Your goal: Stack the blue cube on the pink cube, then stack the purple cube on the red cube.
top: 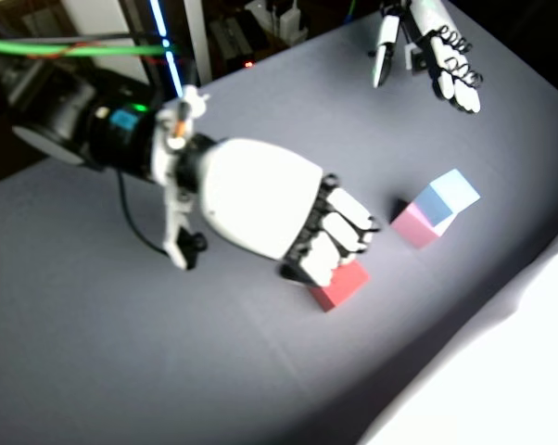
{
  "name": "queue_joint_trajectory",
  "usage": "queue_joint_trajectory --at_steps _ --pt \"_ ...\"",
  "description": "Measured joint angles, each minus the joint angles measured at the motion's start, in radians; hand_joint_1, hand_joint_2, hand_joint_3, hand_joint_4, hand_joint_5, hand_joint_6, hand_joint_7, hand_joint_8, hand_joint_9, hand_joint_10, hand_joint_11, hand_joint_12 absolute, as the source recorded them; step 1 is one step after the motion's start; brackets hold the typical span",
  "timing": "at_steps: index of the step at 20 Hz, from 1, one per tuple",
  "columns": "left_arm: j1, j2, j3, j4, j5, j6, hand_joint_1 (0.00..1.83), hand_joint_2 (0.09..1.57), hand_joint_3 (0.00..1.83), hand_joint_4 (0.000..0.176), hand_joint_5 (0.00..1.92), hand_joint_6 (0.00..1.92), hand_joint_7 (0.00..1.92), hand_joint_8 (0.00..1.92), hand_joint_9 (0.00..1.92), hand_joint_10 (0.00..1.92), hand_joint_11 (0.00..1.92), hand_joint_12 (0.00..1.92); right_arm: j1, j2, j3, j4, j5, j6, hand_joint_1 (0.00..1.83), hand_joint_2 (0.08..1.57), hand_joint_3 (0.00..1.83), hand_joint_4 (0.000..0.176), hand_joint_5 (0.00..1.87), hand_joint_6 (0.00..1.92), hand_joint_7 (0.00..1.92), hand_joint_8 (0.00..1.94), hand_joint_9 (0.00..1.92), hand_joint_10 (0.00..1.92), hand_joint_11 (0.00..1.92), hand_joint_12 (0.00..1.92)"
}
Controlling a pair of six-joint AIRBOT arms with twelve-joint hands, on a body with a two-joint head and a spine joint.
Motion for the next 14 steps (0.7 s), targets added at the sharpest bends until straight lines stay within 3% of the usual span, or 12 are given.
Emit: queue_joint_trajectory --at_steps 1,2,3,4,6,7,8,9,10,12,13,14 --pt "0.001 -0.007 0.003 -0.005 -0.002 -0.003 0.57 1.24 0.00 0.097 0.00 0.00 0.00 0.00 0.00 0.00 0.00 0.00 0.007 -0.014 0.018 0.010 -0.015 0.000 1.27 1.27 0.00 0.000 0.65 1.39 0.68 1.40 0.69 1.52 0.43 1.72" --pt "0.001 -0.012 0.005 -0.011 -0.004 -0.010 0.57 1.23 0.00 0.105 0.00 0.00 0.00 0.00 0.00 0.00 0.00 0.00 0.008 -0.028 0.037 0.018 -0.021 0.000 1.19 1.27 0.00 0.000 0.63 1.37 0.77 1.46 0.77 1.40 0.63 1.71" --pt "0.001 -0.017 0.011 -0.009 -0.007 -0.017 0.57 1.23 0.00 0.131 0.00 0.00 0.00 0.00 0.00 0.00 0.00 0.00 0.008 -0.039 0.052 0.029 -0.033 -0.001 1.17 1.27 0.00 0.000 0.63 1.38 0.79 1.44 0.82 1.28 0.69 1.66" --pt "0.003 -0.021 0.012 -0.018 -0.006 -0.019 0.48 1.22 0.00 0.147 0.00 0.00 0.00 0.00 0.00 0.00 0.00 0.00 0.008 -0.055 0.081 0.064 -0.070 -0.006 1.33 1.25 0.00 0.000 0.61 1.40 0.71 1.36 0.77 1.52 0.62 1.61" --pt "0.003 -0.021 0.012 -0.018 -0.006 -0.020 0.47 1.22 0.00 0.152 0.00 0.00 0.00 0.00 0.00 0.00 0.00 0.00 0.008 -0.059 0.090 0.074 -0.082 -0.008 1.33 1.25 0.00 0.000 0.60 1.42 0.71 1.35 0.78 1.50 0.64 1.56" --pt "0.003 -0.021 0.012 -0.016 -0.007 -0.020 0.44 1.21 0.00 0.145 0.00 0.00 0.00 0.00 0.00 0.00 0.00 0.00 0.008 -0.065 0.100 0.082 -0.090 -0.008 1.33 1.27 0.00 0.000 0.48 1.44 0.72 1.40 0.78 1.58 0.61 1.74" --pt "0.003 -0.021 0.012 -0.015 -0.008 -0.023 0.44 1.22 0.00 0.143 0.00 0.00 0.00 0.00 0.00 0.00 0.00 0.00 0.008 -0.067 0.103 0.093 -0.095 -0.009 1.20 1.31 0.00 0.000 0.45 1.55 0.76 1.47 0.69 1.41 0.60 1.81" --pt "0.003 -0.021 0.012 -0.013 -0.010 -0.023 0.44 1.22 0.00 0.137 0.00 0.00 0.00 0.00 0.00 0.00 0.00 0.00 0.008 -0.069 0.108 0.099 -0.102 -0.009 1.16 1.26 0.00 0.000 0.32 0.91 0.53 0.99 0.60 1.34 0.54 1.83" --pt "0.004 -0.021 0.012 -0.014 -0.014 -0.023 0.43 1.22 0.00 0.149 0.00 0.00 0.00 0.00 0.00 0.00 0.00 0.00 0.008 -0.071 0.109 0.105 -0.108 -0.010 1.09 1.24 0.00 0.000 0.25 0.52 0.39 0.62 0.39 1.24 0.29 1.83" --pt "0.004 -0.021 0.012 -0.016 -0.019 -0.023 0.43 1.21 0.00 0.168 0.00 0.00 0.00 0.00 0.00 0.00 0.00 0.00 0.008 -0.072 0.109 0.105 -0.116 -0.010 0.94 1.26 0.00 0.010 0.15 0.15 0.24 0.16 0.15 0.88 0.02 1.69" --pt "0.004 -0.021 0.012 -0.016 -0.021 -0.023 0.42 1.21 0.00 0.166 0.00 0.00 0.00 0.00 0.00 0.00 0.00 0.00 0.008 -0.072 0.109 0.105 -0.117 -0.010 0.88 1.28 0.00 0.028 0.09 0.07 0.11 0.04 0.10 0.67 0.00 1.54" --pt "0.005 -0.021 0.012 -0.016 -0.021 -0.023 0.41 1.21 0.00 0.165 0.00 0.00 0.00 0.00 0.00 0.00 0.00 0.00 0.008 -0.072 0.109 0.105 -0.117 -0.010 0.86 1.29 0.00 0.026 0.07 0.03 0.05 0.01 0.08 0.59 0.00 1.48"
